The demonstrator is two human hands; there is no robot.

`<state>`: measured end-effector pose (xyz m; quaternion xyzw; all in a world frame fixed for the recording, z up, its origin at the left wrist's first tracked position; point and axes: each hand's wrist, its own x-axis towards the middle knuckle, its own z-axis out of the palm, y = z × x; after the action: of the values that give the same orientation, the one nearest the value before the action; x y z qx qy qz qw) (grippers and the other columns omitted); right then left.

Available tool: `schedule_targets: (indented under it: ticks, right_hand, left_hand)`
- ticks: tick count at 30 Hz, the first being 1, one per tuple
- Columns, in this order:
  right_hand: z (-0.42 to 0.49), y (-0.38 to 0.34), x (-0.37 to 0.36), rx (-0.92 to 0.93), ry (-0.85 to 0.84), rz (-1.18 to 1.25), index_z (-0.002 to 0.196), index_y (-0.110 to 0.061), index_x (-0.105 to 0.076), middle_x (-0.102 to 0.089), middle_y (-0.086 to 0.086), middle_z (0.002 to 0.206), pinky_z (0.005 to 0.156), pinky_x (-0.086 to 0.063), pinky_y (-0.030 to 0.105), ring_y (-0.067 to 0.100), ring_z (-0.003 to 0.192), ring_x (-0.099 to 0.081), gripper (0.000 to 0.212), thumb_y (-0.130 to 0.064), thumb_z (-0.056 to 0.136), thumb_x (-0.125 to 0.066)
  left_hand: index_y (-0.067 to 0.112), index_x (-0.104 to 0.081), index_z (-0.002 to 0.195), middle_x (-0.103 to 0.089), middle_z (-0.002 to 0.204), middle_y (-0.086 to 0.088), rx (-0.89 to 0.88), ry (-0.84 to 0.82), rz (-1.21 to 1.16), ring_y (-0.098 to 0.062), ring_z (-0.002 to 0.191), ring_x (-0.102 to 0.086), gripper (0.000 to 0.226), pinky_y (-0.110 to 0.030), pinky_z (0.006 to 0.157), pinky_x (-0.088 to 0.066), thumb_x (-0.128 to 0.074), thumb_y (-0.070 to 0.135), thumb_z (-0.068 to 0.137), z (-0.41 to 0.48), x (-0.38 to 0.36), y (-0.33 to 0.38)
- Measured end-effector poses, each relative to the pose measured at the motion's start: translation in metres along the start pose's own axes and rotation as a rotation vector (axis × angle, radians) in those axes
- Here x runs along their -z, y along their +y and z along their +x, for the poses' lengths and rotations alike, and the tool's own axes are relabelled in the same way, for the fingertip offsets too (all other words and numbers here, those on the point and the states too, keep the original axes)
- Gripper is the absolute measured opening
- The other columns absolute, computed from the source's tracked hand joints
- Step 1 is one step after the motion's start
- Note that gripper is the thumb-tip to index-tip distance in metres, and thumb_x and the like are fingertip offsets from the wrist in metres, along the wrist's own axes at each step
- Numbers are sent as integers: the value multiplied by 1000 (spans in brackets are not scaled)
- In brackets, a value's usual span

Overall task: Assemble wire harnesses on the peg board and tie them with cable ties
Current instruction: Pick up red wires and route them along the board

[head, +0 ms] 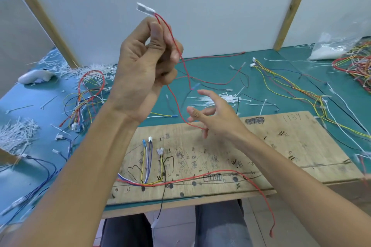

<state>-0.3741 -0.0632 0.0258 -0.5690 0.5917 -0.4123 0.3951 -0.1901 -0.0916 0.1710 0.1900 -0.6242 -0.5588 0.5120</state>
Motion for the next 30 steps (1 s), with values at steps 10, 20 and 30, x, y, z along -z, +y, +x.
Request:
schedule_targets:
  ticks: [10,20,30]
  right_hand:
    - [-17,-16,2,186,-497,158,154,-43,-44,-60,-8,149,44,-45,26,37,85,-79,48,-56,107,-44]
    - [-45,-46,22,359,-152,563,101,-14,-67,-66,9,93,83,-47,43,31,93,-59,36,-49,102,-60]
    - [-109,-110,7,689,633,-17,68,2,-63,-27,11,58,53,-22,36,27,55,-27,45,-22,105,-68]
  left_hand:
    - [23,-41,90,-61,72,12,25,-144,-199,-18,68,-18,31,-29,53,-18,-23,30,115,-17,-3,20]
    - [21,-45,91,-68,82,-1,117,23,-107,-16,61,-22,29,-25,50,-21,-32,25,116,-43,10,-9]
    - [25,-74,102,-73,72,5,341,262,1265,-18,89,-73,29,-39,86,-57,-64,52,98,-75,30,-2]
